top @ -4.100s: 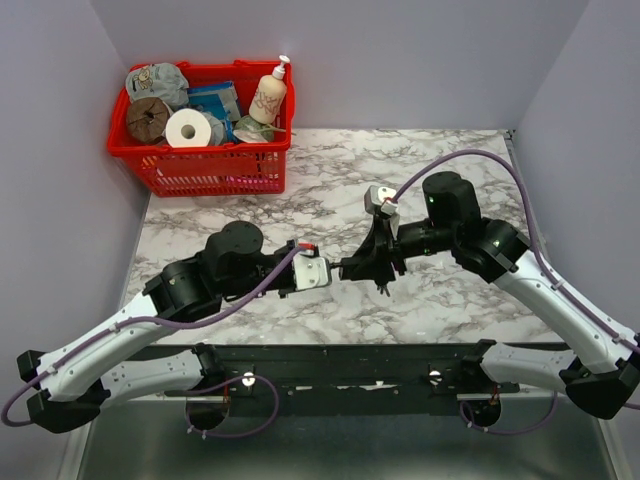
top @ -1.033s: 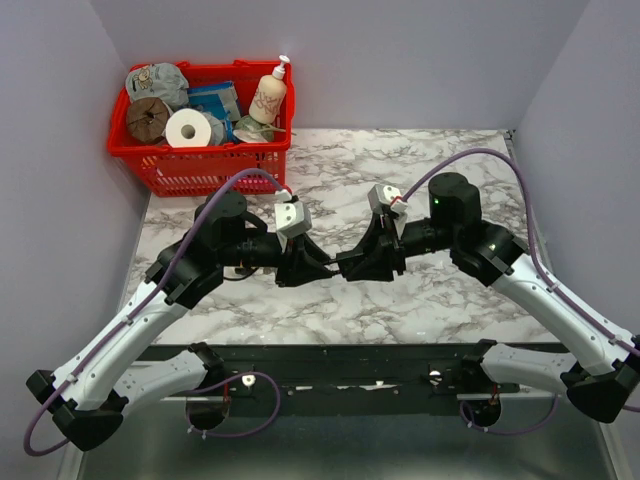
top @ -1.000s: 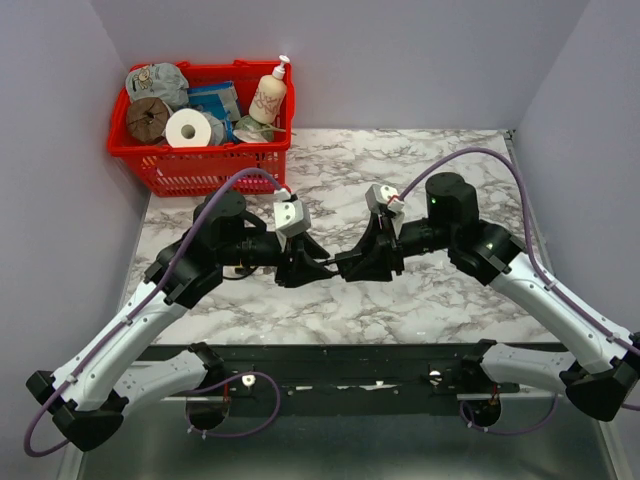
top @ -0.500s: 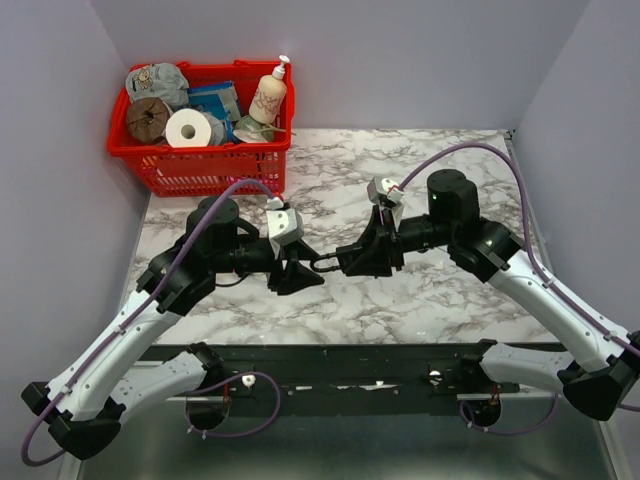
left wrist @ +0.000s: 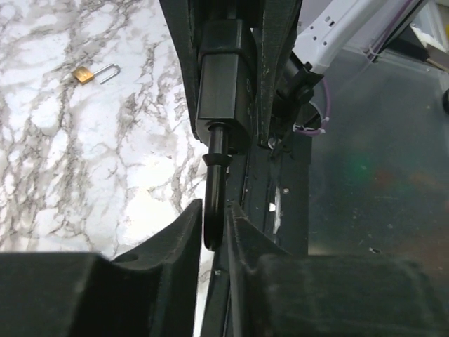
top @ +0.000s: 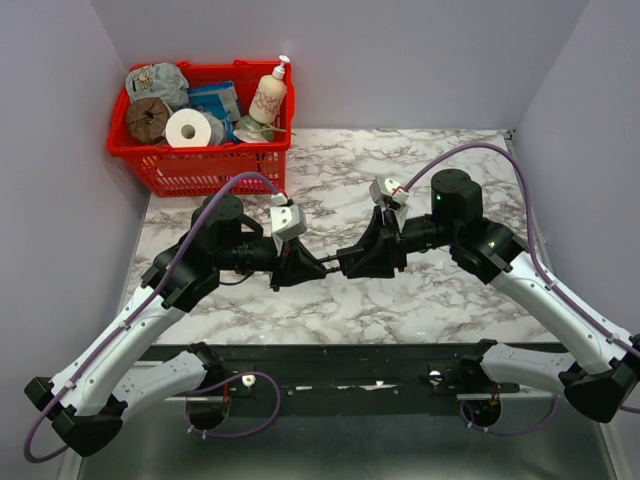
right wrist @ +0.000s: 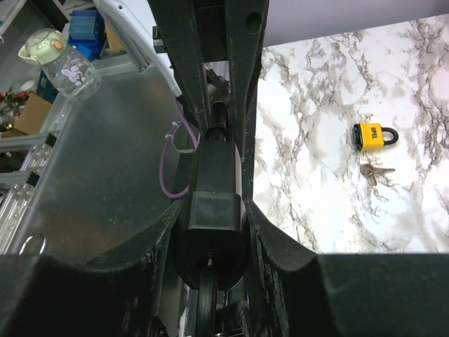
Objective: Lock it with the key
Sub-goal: Lock the lock.
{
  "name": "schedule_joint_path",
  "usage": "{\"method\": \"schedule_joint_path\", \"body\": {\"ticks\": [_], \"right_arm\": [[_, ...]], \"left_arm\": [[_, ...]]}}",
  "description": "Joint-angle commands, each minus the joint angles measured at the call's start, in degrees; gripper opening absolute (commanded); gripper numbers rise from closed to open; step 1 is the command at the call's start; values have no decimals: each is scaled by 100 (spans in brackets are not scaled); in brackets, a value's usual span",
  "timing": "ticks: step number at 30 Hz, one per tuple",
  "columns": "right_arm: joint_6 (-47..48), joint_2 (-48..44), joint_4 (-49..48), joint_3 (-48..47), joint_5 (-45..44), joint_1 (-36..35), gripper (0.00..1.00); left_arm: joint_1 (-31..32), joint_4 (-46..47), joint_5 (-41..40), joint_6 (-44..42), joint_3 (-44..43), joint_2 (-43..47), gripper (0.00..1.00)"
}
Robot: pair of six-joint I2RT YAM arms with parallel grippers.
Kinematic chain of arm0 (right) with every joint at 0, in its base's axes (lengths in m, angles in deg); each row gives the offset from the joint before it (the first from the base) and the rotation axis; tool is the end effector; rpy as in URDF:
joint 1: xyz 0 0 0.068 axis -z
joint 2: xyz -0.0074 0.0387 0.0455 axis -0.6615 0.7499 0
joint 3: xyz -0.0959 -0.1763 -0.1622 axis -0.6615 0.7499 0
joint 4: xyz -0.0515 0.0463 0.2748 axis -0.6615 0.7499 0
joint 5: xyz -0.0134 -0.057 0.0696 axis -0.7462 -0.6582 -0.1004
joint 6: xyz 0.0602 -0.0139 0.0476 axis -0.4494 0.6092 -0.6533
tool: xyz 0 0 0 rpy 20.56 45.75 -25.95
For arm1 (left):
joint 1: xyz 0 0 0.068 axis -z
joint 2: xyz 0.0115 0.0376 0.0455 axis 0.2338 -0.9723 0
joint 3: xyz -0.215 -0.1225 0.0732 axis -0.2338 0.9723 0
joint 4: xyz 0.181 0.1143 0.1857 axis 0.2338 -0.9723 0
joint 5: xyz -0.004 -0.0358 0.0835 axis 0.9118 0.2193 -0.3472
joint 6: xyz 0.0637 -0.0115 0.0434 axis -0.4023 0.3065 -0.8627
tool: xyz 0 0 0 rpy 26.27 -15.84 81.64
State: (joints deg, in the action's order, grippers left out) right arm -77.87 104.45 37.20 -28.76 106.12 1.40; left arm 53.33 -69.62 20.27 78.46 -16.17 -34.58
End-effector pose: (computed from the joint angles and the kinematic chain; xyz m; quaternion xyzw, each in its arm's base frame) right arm 0.1781 0.2227 0.3798 -0.5130 0.5627 0.5374 0.3625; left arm 0.1498 -0.1843 0.3823 0.4462 0.6445 -0.4753 0.3995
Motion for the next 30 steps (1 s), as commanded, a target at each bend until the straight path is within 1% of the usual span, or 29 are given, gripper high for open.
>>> {"method": "schedule_joint_path", "body": {"ticks": [1, 2, 3, 4, 8, 11, 17, 18, 20, 21, 27, 30], "right_arm": [[-34, -196, -555, -179, 269, 11, 1], [-25, -196, -590, -171, 234, 11, 1], [-16, -205, -616, -127, 216, 11, 1], [1, -213, -660, -127, 190, 11, 1], [2, -196, -827, -83, 207, 11, 1], [-42, -170, -880, -39, 286, 2, 1], [-78, -134, -1047, 101, 313, -129, 1], [-243, -117, -1073, 119, 295, -156, 1], [-271, -82, -1161, 172, 269, -235, 1], [-314, -64, -1196, 233, 269, -270, 1], [-359, 85, -1504, 339, 216, -552, 1], [-630, 112, -1881, 444, 216, -648, 1]], "left_arm": [[-26, 240, 516, 257, 42, 20, 15], [-26, 266, 577, 292, 42, 11, 11], [-26, 336, 656, 345, 34, -6, 3], [-26, 380, 770, 441, 34, -41, 0], [-26, 495, 868, 644, 7, -129, 0], [-26, 697, 719, 810, 7, -112, 0], [-26, 1250, 727, 1232, 95, -173, 0], [-26, 1460, 736, 1407, 121, -182, 0], [-26, 1689, 753, 1566, 165, -244, 0], [-26, 1969, 762, 1802, 192, -270, 0], [-26, 3033, 728, 2515, 253, -595, 0], [-26, 3656, 604, 2893, 358, -700, 0]]}}
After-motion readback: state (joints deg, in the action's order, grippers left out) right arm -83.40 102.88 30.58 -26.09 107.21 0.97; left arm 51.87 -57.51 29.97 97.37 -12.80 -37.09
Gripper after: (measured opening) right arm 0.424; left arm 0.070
